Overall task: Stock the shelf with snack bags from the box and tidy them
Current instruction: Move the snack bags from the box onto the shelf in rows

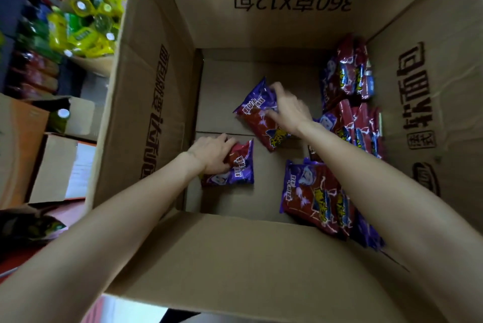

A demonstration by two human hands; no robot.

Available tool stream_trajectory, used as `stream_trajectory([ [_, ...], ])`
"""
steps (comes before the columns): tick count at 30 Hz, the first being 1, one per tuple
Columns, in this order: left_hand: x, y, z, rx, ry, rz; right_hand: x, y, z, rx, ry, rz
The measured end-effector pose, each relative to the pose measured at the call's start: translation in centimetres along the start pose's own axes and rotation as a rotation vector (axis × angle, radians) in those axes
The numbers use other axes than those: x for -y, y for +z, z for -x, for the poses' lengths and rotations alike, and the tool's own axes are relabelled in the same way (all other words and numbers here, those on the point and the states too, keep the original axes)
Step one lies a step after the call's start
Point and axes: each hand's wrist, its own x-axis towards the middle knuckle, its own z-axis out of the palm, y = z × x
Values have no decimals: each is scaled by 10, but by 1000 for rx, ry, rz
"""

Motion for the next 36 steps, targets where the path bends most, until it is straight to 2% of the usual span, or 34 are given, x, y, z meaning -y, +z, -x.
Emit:
stream_trajectory([
  [3, 0, -22, 14, -84, -23, 98, 6, -32, 25, -76, -30, 120],
  [5, 0, -41, 27, -145, -60, 277, 12, -56, 45, -136, -9, 126],
  [10, 0, -87, 67, -426, -81, 622, 26, -119, 108, -135, 142, -185],
  [13, 0, -102, 87, -586, -47, 802, 31, -140, 155, -75, 212, -187],
  [16, -8, -113, 105, -679, 59, 1017, 43, -156, 206, -241, 230, -228],
  [19, -28, -127, 125, -690, 183, 1343, 60, -168, 258, -476, 199, -123],
  [22, -50, -139, 142, -674, 290, 1435, 65, -169, 303, -627, 271, -87],
  [27, -100, -152, 176, -565, 404, 1512, 71, -160, 383, -770, 297, -582],
  [29, -122, -153, 189, -509, 444, 1557, 73, -154, 418, -773, 294, -649],
  [32, -155, -152, 204, -395, 538, 1563, 69, -144, 469, -844, 368, -550],
  [36, -204, -138, 216, -281, 740, 1378, 62, -128, 543, -1020, 507, -346],
])
